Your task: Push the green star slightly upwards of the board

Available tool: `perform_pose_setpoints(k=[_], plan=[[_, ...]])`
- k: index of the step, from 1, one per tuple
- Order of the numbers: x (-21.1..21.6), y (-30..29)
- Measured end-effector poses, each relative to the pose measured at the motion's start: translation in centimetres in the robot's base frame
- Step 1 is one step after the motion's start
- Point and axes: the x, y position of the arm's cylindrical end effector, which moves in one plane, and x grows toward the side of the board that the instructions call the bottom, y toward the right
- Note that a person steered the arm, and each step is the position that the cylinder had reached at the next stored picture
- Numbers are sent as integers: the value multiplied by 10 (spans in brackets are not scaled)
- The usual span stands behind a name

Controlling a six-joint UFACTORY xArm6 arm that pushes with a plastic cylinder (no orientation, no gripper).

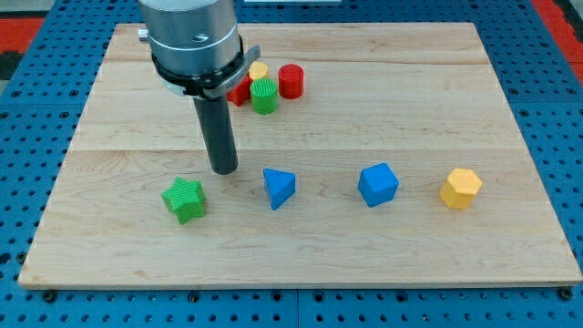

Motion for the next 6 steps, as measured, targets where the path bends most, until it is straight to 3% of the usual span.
perform_pose_setpoints(k=[1,3,4,6], plan=[[22,15],[85,-17],[79,-73],[58,-61]])
